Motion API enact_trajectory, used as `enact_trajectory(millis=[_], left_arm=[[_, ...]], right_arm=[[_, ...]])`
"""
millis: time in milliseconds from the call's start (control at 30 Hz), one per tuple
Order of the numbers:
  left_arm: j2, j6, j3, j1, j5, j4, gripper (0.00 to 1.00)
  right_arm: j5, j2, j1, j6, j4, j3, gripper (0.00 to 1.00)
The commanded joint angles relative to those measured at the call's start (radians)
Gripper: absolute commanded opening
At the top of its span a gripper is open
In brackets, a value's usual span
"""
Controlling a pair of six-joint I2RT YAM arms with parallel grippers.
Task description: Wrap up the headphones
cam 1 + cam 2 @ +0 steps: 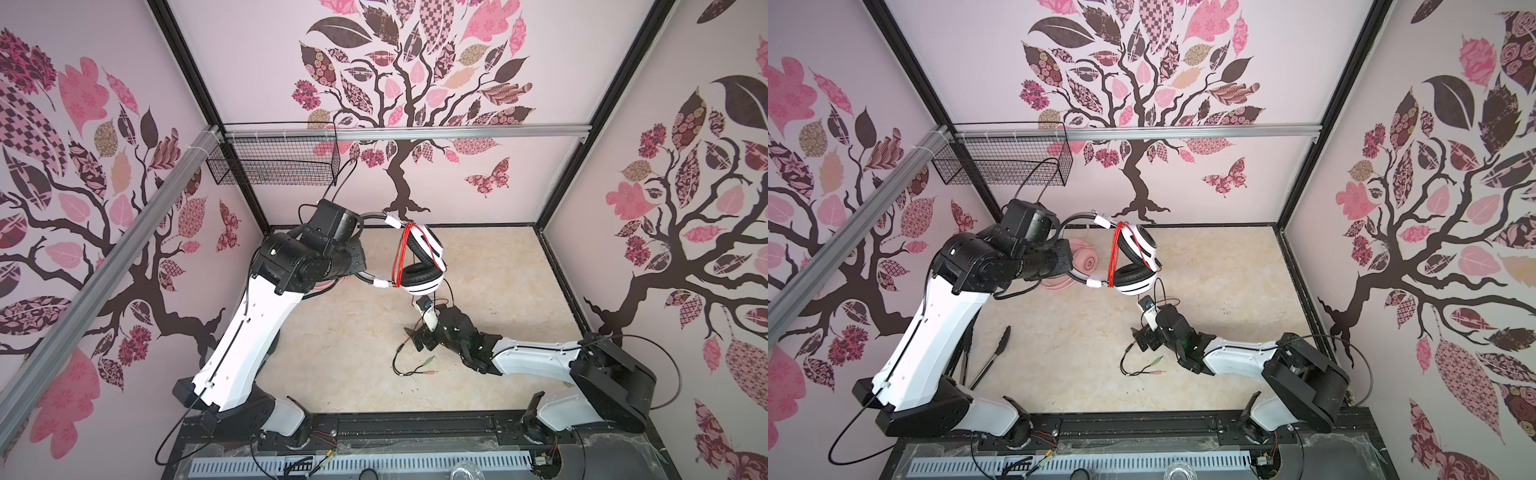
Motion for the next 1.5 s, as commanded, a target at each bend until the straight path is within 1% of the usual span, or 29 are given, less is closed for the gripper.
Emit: enact_trajectory(millis=[0,100,167,233,300,367,400,433,467,500,567,633,700,767,833,967,1033,1167,1300,1400,1467], left_arm=[[-0.030,-0.035,0.059,0.011,0.041,0.055,0.00],[-0.025,-0.031,0.078,0.021,0.052,0.043,0.00],[-0.029,-0.028,0.083,0.036,0.056,0.037,0.00],[-0.034,-0.025,0.077,0.061,0.074,0.043,0.00],[-0.040,-0.024,0.059,0.102,0.118,0.059,0.00],[-0.044,-0.024,0.039,0.138,0.163,0.073,0.00],[-0.046,-0.024,0.030,0.151,0.181,0.078,0.00],[-0.047,-0.025,0.025,0.157,0.188,0.081,0.00],[-0.048,-0.024,0.020,0.158,0.188,0.085,0.00],[-0.050,-0.024,0.016,0.158,0.187,0.087,0.00],[-0.055,-0.026,0.009,0.159,0.191,0.092,0.00],[-0.059,-0.027,0.006,0.159,0.197,0.096,0.00],[-0.065,-0.030,-0.002,0.159,0.202,0.102,0.00],[-0.071,-0.032,-0.008,0.159,0.204,0.108,0.00],[-0.072,-0.033,-0.006,0.159,0.205,0.107,0.00],[-0.074,-0.031,-0.007,0.159,0.206,0.100,0.00],[-0.078,-0.029,-0.012,0.159,0.206,0.098,0.00],[-0.083,-0.023,-0.012,0.161,0.200,0.095,0.00],[-0.078,-0.021,-0.010,0.161,0.211,0.096,0.00],[-0.072,-0.022,-0.011,0.162,0.216,0.103,0.00],[-0.063,-0.020,-0.009,0.161,0.215,0.102,0.00]], right_arm=[[-0.070,0.088,-0.006,-0.084,0.180,0.036,1.00],[-0.240,0.121,-0.008,-0.073,0.238,0.035,0.99],[-0.372,0.117,-0.008,-0.059,0.240,0.030,0.97],[-0.493,0.099,-0.009,-0.041,0.249,0.012,0.94],[-0.610,0.070,-0.008,-0.011,0.266,-0.015,0.90],[-0.682,0.033,-0.007,0.021,0.286,-0.048,0.87],[-0.696,0.008,-0.007,0.035,0.304,-0.071,0.87],[-0.693,-0.014,-0.007,0.040,0.321,-0.092,0.87],[-0.660,-0.041,-0.007,0.045,0.324,-0.113,0.87],[-0.586,-0.070,-0.007,0.048,0.312,-0.129,0.88],[-0.385,-0.097,-0.009,0.051,0.288,-0.142,0.90],[-0.224,-0.079,-0.008,0.029,0.311,-0.139,0.95],[-0.161,-0.028,-0.011,-0.017,0.375,-0.117,0.97],[-0.146,0.074,-0.020,-0.093,0.473,-0.072,0.99],[-0.134,0.178,-0.037,-0.154,0.592,-0.037,0.99],[-0.180,0.400,-0.083,-0.251,0.903,0.012,0.99],[-0.196,0.478,-0.103,-0.254,0.977,0.057,1.00],[-0.334,0.545,-0.122,-0.242,1.000,0.119,1.00],[-0.416,0.558,-0.123,-0.191,1.025,0.137,0.99],[-0.512,0.549,-0.123,-0.173,0.976,0.154,0.98],[-0.611,0.535,-0.124,-0.134,0.940,0.156,0.94]])
